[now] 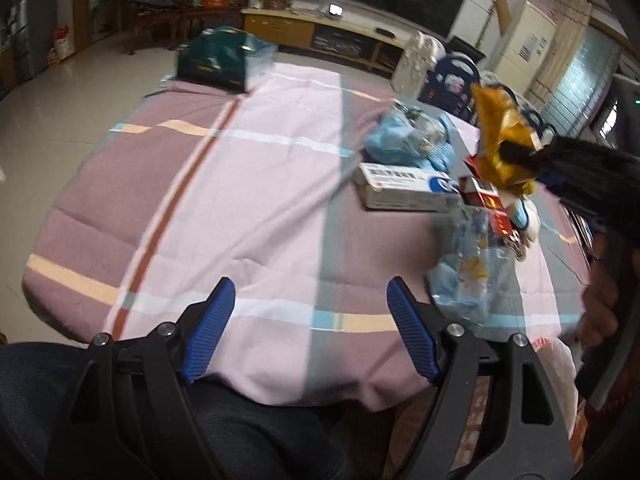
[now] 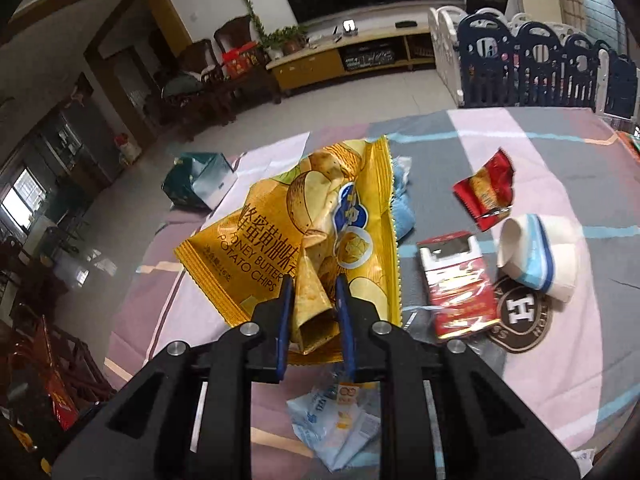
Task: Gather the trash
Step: 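Grasp the yellow potato chip bag with the right gripper while the left gripper grasps the clear plastic bag, then carry both bags over the wastebasket and open both grippers to drop them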
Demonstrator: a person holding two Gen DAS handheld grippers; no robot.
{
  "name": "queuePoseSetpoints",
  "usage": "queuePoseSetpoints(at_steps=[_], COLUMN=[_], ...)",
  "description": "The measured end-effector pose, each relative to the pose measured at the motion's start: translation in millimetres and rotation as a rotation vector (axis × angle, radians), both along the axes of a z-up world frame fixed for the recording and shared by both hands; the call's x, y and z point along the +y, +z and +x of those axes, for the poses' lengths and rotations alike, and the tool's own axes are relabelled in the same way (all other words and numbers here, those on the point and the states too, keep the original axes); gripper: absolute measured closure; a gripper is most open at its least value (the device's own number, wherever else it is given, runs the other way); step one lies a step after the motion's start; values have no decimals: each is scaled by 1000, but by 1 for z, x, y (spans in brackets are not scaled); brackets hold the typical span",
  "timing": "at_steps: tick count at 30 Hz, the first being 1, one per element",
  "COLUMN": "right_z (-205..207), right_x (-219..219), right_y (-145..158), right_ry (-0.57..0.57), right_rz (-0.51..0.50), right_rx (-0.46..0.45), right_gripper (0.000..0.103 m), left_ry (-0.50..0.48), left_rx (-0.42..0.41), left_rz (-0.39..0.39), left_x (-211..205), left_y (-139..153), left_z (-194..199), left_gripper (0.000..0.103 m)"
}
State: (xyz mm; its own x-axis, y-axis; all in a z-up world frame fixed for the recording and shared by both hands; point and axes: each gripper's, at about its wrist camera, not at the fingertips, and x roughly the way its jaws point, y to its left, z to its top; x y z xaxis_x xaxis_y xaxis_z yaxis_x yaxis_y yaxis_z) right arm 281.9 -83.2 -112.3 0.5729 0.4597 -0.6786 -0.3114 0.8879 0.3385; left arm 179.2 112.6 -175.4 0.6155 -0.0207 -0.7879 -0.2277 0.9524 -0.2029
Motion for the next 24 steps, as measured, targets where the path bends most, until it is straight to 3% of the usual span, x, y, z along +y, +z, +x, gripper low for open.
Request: queuePoseSetpoints(at_steps=[6, 12, 16, 18, 20, 23, 24], right_z=[-65, -132, -162, -168, -173, -180, -183], right_x=[-81, -148, -170, -174, -177, -174, -174], right_y=[11, -16, -27, -29, -26, -20, -19], right_ry=[-185, -315, -369, -379, -379, -367, -360], right_rz=[-114, -145, -108, -107, -108, -100, -95], right_rx=[-54, 31, 83, 90, 77, 54, 49], right_gripper=[81, 81, 81, 81, 81, 81, 81], left_ry=[-114, -240, -278, -289, -288, -293, -291], left_rx=[-10, 78, 120, 133, 135, 130, 123], left_rz=[-14, -42, -44, 5, 56, 7, 5], left_x=[-51, -103, -126, -136, -141, -135, -134], left_y=[-1, -19, -33, -38, -40, -37, -36], left_z=[34, 79, 94, 97, 95, 85, 81], left_gripper=[16, 12, 13, 27, 52, 78, 82])
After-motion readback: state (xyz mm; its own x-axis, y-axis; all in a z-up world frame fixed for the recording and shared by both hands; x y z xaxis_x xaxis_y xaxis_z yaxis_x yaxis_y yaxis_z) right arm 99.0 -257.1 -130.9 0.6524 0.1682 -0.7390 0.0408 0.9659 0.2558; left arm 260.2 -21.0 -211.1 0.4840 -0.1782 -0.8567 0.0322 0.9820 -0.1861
